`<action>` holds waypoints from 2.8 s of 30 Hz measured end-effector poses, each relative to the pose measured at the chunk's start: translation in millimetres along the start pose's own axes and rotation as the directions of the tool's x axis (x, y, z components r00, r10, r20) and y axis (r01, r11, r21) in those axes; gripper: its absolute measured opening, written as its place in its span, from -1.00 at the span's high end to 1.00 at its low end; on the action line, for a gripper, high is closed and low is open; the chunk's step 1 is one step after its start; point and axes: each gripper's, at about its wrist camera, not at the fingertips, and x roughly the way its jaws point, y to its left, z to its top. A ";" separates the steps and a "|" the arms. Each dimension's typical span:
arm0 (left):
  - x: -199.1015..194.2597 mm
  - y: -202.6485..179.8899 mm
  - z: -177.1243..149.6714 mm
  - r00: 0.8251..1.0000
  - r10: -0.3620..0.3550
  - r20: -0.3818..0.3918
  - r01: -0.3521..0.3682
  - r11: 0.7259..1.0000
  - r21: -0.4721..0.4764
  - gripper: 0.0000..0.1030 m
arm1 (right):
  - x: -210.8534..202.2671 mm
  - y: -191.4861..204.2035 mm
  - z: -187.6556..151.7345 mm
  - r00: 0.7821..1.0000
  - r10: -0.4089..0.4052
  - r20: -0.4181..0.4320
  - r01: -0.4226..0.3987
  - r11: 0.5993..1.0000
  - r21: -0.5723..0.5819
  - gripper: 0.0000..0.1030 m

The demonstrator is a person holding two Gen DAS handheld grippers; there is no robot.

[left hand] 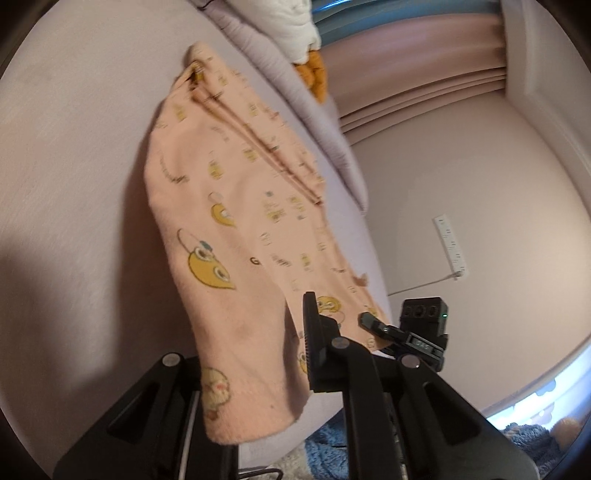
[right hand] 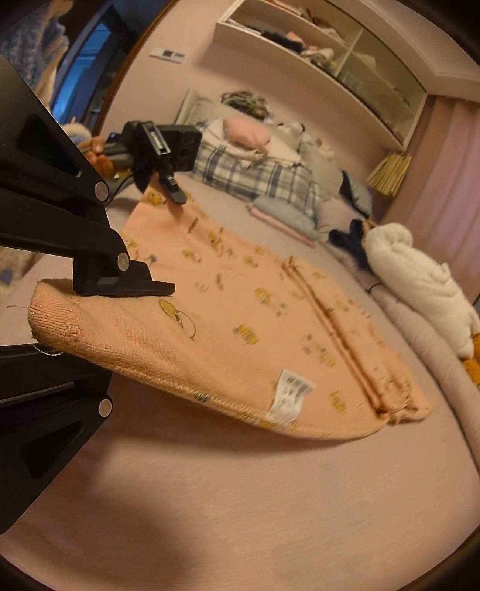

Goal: Fold small clothes
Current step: 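Grasp the shirt hem with the right tool and lift it, then fold the hem up toward the collar with the right tool and release, then press and smooth the folded peach shirt flat with the left tool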

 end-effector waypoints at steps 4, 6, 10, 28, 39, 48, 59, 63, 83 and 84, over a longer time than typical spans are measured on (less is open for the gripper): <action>-2.3 -1.6 10.0 0.998 -0.054 0.032 0.054 0.999 0.007 0.82 | 2.4 4.8 6.8 1.000 0.021 0.021 -0.020 1.000 -0.010 0.89; -3.2 -4.2 16.9 0.996 -0.072 0.045 0.072 0.997 0.014 0.82 | 3.6 8.4 12.9 0.999 0.028 0.035 -0.027 0.999 -0.017 0.89; -3.5 -6.7 29.7 0.992 -0.105 0.071 0.104 0.994 0.019 0.82 | 4.1 15.5 28.7 0.997 0.044 0.069 -0.040 0.998 -0.048 0.89; 29.8 -9.0 140.8 0.984 -0.097 0.150 0.089 0.994 0.058 0.82 | 23.8 11.9 134.5 0.973 0.037 0.226 -0.010 0.993 -0.122 0.89; 80.7 12.8 245.2 0.984 0.022 0.177 -0.020 1.000 -0.014 0.82 | 60.5 -31.6 226.1 0.952 -0.153 0.265 0.158 0.987 0.001 0.89; 119.7 46.3 299.7 0.974 0.171 0.151 -0.152 0.980 -0.129 0.82 | 100.6 -75.8 265.5 0.957 -0.257 0.133 0.235 0.959 0.158 0.89; 103.1 85.8 333.9 0.928 0.306 0.214 -0.229 0.919 -0.321 0.61 | 72.4 -123.1 288.8 0.951 -0.199 0.236 0.079 0.896 0.436 0.06; 85.5 72.4 323.8 0.916 0.335 0.219 -0.284 0.930 -0.235 0.57 | 51.7 -106.5 273.3 0.944 -0.245 0.223 0.163 0.930 0.330 0.06; 132.3 -1.6 203.6 0.878 0.479 -0.012 -0.461 0.851 0.249 0.41 | 91.6 -12.7 148.6 0.860 -0.510 0.010 0.487 0.816 -0.312 0.42; 134.0 5.6 204.6 0.862 0.507 0.006 -0.493 0.835 0.243 0.46 | 98.0 -20.5 141.5 0.828 -0.560 -0.041 0.520 0.793 -0.318 0.46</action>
